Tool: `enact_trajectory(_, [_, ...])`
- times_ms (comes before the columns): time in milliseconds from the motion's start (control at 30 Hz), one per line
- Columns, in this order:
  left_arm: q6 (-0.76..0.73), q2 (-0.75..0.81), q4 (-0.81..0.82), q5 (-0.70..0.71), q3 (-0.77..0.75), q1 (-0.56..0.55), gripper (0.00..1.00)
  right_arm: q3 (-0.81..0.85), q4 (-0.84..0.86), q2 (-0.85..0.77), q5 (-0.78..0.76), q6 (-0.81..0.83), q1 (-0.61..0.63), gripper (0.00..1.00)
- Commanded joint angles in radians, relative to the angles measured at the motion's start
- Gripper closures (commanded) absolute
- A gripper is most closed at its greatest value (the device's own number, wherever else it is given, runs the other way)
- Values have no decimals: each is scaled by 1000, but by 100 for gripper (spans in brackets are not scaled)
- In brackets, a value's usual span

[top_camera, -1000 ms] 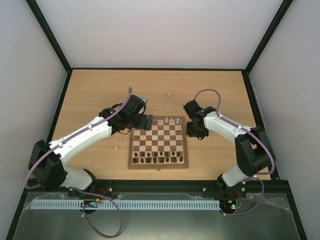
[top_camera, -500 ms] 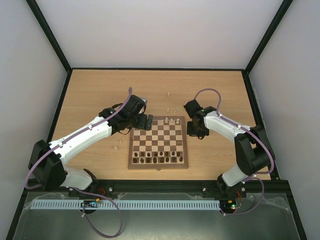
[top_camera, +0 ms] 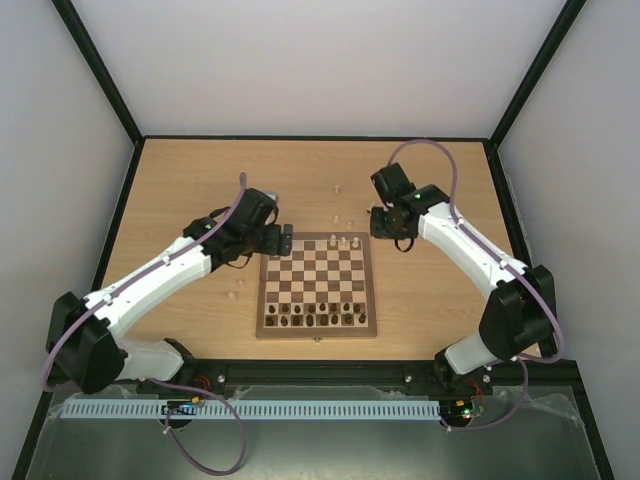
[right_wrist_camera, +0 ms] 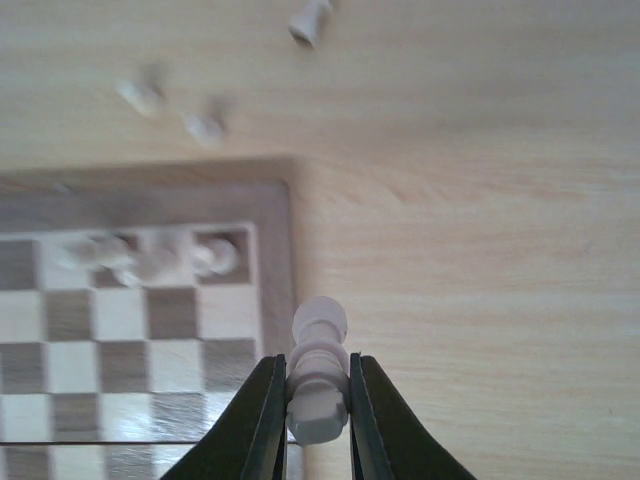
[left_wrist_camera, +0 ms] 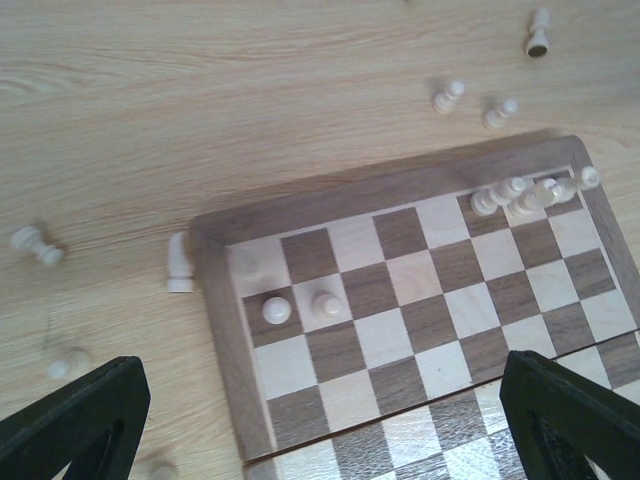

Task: Set up the chess pieces on the board
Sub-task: Pick up the chess piece at the center of the board.

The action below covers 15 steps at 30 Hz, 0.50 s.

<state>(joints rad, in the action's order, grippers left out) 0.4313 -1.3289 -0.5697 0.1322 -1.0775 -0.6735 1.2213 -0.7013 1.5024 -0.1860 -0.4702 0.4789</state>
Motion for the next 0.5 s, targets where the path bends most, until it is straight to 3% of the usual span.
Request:
enact_trajectory(0, [25, 89, -5, 17, 35, 32, 1, 175, -112, 57, 18, 40, 46, 87])
enact_trajectory(267, [85, 176, 7, 5, 91, 37, 1, 447, -152, 281, 49, 69, 176, 87])
enact_trajectory(467, [118, 243, 15, 9, 130, 37, 1, 527, -162, 413, 63, 80, 253, 87])
